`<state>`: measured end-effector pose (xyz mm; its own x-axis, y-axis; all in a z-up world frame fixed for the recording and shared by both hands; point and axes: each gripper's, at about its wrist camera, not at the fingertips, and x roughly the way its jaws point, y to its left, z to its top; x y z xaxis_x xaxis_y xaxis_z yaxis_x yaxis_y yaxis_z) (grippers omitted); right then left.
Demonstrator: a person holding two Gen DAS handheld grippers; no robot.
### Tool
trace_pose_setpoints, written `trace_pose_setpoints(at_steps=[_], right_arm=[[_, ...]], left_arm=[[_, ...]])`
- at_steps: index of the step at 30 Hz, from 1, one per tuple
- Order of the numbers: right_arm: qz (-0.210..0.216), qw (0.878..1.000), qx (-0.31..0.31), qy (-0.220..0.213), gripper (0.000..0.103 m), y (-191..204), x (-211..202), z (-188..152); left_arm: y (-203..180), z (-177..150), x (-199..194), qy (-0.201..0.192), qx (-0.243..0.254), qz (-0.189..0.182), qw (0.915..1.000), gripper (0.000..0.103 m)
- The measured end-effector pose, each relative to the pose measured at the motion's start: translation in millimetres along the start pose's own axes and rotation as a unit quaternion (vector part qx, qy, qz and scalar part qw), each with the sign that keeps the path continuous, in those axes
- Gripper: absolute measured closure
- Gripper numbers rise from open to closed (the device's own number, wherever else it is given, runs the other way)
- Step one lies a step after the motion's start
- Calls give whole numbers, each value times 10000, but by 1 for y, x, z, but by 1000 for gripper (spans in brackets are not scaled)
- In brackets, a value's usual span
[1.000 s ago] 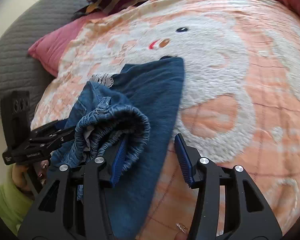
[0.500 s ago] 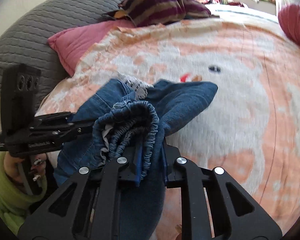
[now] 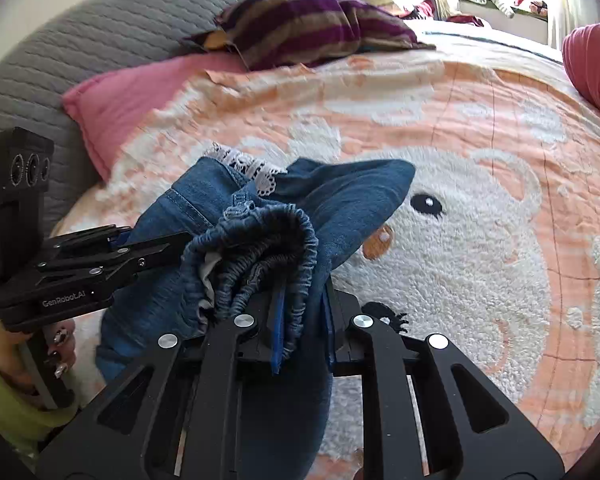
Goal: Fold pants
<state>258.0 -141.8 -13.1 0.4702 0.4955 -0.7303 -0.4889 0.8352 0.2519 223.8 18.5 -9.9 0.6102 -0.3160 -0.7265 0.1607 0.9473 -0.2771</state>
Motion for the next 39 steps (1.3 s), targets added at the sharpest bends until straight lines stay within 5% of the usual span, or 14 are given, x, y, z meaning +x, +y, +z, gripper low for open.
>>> trace_pose_setpoints(at_steps=[7, 9, 19, 26, 32, 39], right_arm=[[-529, 9979, 150, 351, 78, -16, 14, -15], [-604, 9973, 235, 350, 69, -21, 14, -17], [-790, 9963, 210, 259, 64, -20, 12, -20], [-870, 9959, 224, 66, 44, -17, 1, -19], [-881, 9956, 261, -175, 26, -15, -18, -18], [-916, 9943, 207, -508, 10, -2, -47, -18]], left_arm=[[16, -11, 16, 263, -157, 172, 9994, 65], [17, -13, 16, 257, -155, 160, 9994, 63], [21, -14, 19, 260, -215, 142, 9993, 56], [18, -16, 12, 236, -224, 113, 9994, 49], [10, -13, -10, 53, -112, 145, 9998, 38], [5, -16, -44, -162, -105, 189, 9996, 11]])
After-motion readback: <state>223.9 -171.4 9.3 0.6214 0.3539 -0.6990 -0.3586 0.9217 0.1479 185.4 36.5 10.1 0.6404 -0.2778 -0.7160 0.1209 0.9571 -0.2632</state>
